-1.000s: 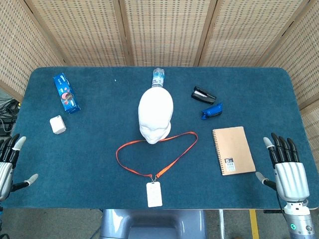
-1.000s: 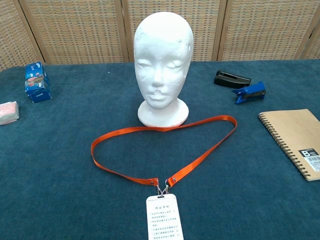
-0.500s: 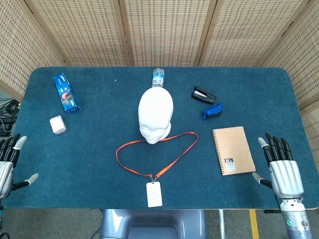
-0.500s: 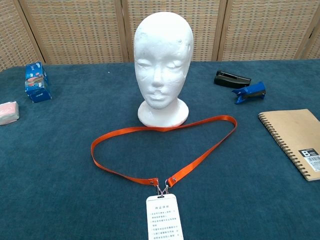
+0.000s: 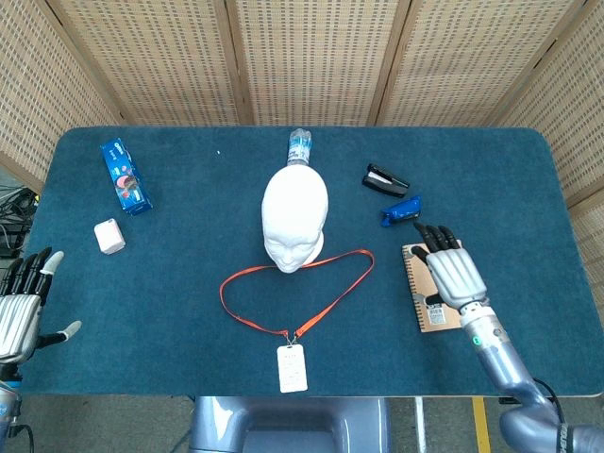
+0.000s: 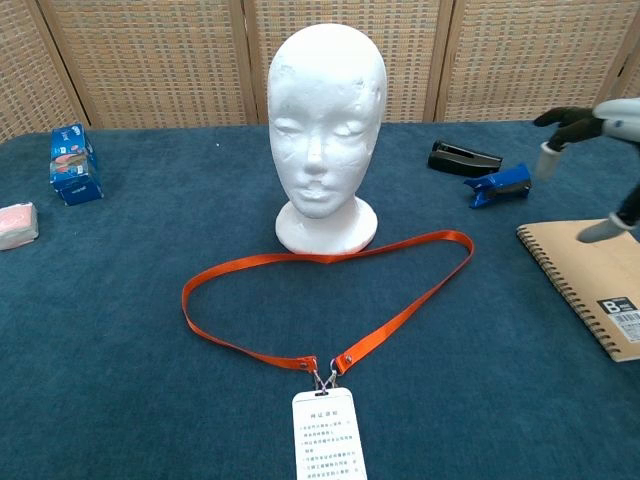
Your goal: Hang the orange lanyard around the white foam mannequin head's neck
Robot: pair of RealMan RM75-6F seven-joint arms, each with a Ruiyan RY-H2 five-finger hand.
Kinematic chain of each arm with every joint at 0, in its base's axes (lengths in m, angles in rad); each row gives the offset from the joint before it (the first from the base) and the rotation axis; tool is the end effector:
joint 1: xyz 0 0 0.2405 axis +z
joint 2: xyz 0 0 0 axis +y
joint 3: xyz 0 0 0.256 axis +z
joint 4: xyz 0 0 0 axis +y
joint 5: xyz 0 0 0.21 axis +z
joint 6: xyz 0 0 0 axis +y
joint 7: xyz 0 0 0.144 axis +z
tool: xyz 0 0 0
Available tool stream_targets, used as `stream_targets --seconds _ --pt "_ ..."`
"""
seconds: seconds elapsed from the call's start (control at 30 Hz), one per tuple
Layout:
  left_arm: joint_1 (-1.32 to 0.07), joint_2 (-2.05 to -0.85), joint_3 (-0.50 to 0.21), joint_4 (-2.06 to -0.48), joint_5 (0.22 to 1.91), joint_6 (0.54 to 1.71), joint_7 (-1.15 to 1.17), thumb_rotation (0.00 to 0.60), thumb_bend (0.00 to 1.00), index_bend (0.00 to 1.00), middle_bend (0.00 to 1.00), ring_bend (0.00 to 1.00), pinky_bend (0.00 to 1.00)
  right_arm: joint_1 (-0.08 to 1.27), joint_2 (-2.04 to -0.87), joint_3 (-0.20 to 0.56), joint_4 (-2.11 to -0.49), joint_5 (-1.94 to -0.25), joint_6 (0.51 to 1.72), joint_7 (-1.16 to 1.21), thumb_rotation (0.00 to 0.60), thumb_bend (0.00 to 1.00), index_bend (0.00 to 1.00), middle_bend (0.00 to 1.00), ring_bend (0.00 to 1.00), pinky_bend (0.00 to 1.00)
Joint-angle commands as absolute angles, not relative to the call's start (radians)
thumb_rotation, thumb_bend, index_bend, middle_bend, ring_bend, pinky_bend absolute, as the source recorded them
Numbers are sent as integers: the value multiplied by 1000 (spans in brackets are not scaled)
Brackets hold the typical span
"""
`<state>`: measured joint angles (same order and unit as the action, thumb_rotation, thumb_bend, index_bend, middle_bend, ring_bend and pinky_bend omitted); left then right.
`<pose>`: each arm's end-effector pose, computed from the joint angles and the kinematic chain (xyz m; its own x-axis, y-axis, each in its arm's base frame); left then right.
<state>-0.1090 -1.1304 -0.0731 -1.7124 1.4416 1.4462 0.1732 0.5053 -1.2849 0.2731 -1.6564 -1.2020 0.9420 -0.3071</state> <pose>-0.2925 0.1909 0.1472 0.4444 0.0227 0.8955 0.8956 0.0103 -0.4447 -0.2028 -0.3234 0.0709 0.4311 -0.2181 0.8756 -0.8922 -0.2480 0.3775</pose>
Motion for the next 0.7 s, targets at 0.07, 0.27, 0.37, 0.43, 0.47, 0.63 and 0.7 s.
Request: stream_targets --seconds 0.07,0.27,0.37,0.43,0.47,0.63,0.7 --pt "-121 -1140 -83 -1699 1415 1426 182 600 0 0 0 0 0 655 -1425 331 -1508 -1043 837 -375 600 373 431 0 0 0" --pt "-129 -1143 -94 -1683 1383 1409 176 600 0 0 0 0 0 754 -1535 339 -1364 -922 789 -435 600 466 461 0 0 0" --pt "-134 -1145 -97 -1678 1370 1398 175 600 0 0 0 0 0 790 -1586 334 -1305 -881 780 -457 600 471 466 0 0 0" --pt "-137 -1147 -98 -1676 1365 1394 176 600 0 0 0 0 0 810 -1616 329 -1274 -856 777 -469 600 477 470 0 0 0" --pt "-138 -1147 -98 -1675 1363 1393 177 600 0 0 0 0 0 817 -1628 325 -1262 -848 775 -473 600 481 474 0 0 0" --pt "-141 -1149 -97 -1671 1357 1388 178 600 0 0 0 0 0 852 -1693 308 -1189 -811 780 -501 600 500 484 0 0 0" --pt "-141 -1149 -97 -1670 1355 1388 177 600 0 0 0 0 0 863 -1717 303 -1159 -795 781 -509 600 501 484 0 0 0"
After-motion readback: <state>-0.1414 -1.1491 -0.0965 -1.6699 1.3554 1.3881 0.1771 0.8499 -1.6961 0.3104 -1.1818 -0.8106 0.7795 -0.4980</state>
